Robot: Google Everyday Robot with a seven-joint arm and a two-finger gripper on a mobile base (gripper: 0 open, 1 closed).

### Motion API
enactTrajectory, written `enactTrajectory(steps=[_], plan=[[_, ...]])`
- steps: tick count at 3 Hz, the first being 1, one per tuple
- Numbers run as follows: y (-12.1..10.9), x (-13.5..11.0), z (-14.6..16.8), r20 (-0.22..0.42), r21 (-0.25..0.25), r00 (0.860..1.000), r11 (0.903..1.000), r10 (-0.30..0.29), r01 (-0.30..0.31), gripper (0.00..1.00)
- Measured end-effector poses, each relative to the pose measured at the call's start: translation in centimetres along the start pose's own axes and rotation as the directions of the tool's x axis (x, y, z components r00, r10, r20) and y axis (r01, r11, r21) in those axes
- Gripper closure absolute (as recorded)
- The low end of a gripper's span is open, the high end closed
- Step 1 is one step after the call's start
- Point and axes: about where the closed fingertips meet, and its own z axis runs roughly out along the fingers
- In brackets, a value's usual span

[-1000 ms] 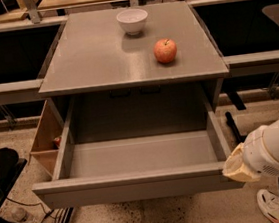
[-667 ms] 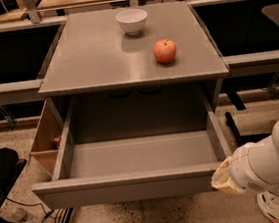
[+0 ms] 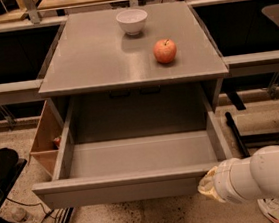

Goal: Close top drawer

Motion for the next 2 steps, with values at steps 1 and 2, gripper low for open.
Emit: enactTrajectory(steps=[1,2], plan=[[0.0,0.0,0.0,0.000,0.000,1.000,1.0000,0.000,0.000,1.00],[0.6,-0.7,2.0,0.038,-0.019,0.999,0.9997,0.017,-0.016,1.00]])
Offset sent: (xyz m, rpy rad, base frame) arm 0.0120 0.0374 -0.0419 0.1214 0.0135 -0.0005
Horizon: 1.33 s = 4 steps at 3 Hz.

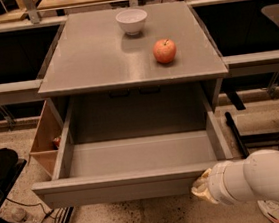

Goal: Close top drawer

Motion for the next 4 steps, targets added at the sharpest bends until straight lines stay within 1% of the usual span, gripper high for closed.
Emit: enactTrajectory(steps=[1,2,3,4], plan=[[0.6,-2.4,2.7,0.073,-0.023,0.997,0.9996,-0.014,0.016,1.00],[0.7,-5.4,4.6,0.141,-0.030,0.989,0.9978,-0.054,0.059,1.00],[-0.3,-7.3,5.8,0.182,-0.021,0.979,0.9953,-0.089,0.094,1.00],[-2.8,-8.9,7.4,0.206,-0.005,0.971,0.9921,-0.122,0.126,1.00]])
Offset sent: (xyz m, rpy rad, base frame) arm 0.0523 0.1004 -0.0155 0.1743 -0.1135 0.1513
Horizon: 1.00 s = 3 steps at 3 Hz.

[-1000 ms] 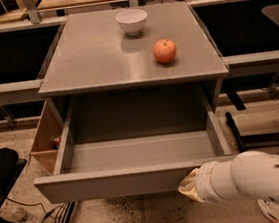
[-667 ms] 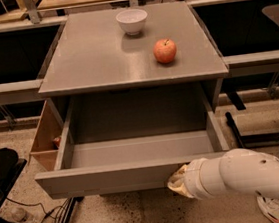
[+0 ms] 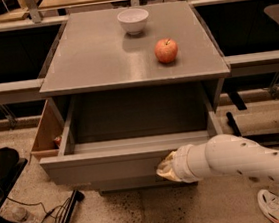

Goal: Close top drawer

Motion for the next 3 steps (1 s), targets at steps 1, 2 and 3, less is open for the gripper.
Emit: enactTrajectory(steps=[1,2,3], plan=[[-0.2,-0.1,0.2,0.003,0.001,1.000,1.0000,-0.003,0.003,1.00],[-3.2,-0.3,1.5,0.003,0.016,1.000,0.9998,-0.011,0.011,1.00],[-4.0,-0.3,1.8,0.002,0.020,1.000,0.9997,-0.014,0.014,1.00]])
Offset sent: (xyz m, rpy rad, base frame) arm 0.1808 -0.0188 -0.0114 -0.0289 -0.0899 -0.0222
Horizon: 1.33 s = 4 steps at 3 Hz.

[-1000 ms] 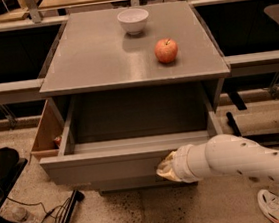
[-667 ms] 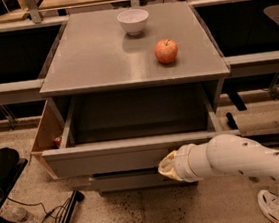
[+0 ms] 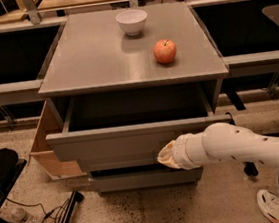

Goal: Close top drawer

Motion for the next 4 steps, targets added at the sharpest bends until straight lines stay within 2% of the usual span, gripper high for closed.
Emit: enactTrajectory(steps=[1,4], plan=[[-6.5,-1.2,2.2,0.007,0.040,1.000,0.9991,-0.014,0.013,1.00],[-11.8,-2.4,3.8,0.022,0.079,1.000,0.9968,-0.010,0.008,0.97]])
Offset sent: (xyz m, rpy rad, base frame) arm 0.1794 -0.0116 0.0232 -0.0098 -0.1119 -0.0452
